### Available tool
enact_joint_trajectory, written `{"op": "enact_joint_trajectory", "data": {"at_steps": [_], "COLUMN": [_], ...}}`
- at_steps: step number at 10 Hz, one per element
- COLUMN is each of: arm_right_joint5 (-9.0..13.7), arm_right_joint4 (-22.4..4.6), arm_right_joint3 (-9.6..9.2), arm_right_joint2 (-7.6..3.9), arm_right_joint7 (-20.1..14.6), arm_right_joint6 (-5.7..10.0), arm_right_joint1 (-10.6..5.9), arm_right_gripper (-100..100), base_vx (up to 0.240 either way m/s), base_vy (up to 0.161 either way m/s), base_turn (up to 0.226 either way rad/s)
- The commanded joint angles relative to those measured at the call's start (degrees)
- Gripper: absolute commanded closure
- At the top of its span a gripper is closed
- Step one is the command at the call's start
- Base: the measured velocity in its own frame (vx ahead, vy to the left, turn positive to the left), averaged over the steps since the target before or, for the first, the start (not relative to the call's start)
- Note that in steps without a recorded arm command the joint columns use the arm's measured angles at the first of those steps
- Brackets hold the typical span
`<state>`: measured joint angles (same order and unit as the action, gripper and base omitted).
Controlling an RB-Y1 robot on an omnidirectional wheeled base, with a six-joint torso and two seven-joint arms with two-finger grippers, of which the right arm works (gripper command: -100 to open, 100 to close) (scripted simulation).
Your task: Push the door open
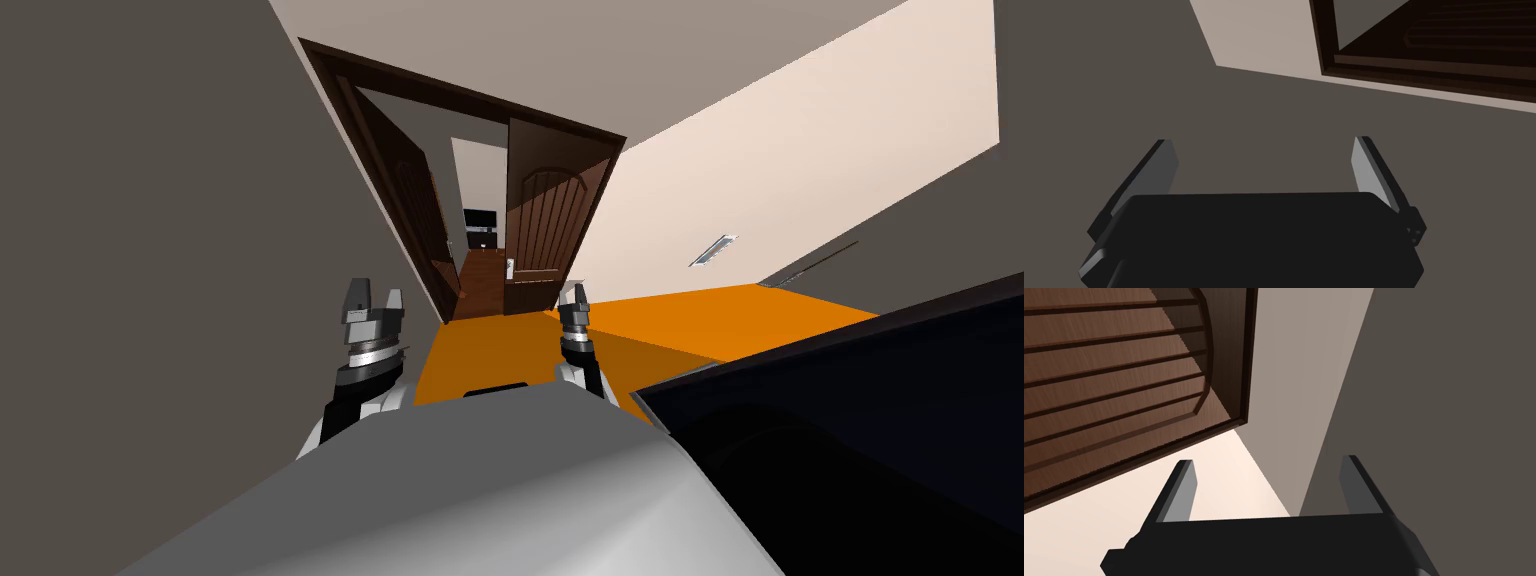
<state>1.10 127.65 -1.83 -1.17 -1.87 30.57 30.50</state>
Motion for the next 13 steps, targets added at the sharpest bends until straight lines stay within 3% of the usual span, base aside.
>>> {"op": "enact_joint_trajectory", "data": {"at_steps": [1, 13], "arm_right_joint5": [-0.2, -1.6], "arm_right_joint4": [-0.1, -0.8], "arm_right_joint3": [0.00, 0.02], "arm_right_joint2": [-0.11, -1.00], "arm_right_joint7": [-0.1, -1.4], "arm_right_joint6": [0.03, 0.27], "arm_right_joint1": [-0.01, -0.06], "arm_right_gripper": [-100, -100], "base_vx": [0.112, 0.197], "base_vy": [-0.027, -0.047], "base_turn": [-0.029, -0.023]}}
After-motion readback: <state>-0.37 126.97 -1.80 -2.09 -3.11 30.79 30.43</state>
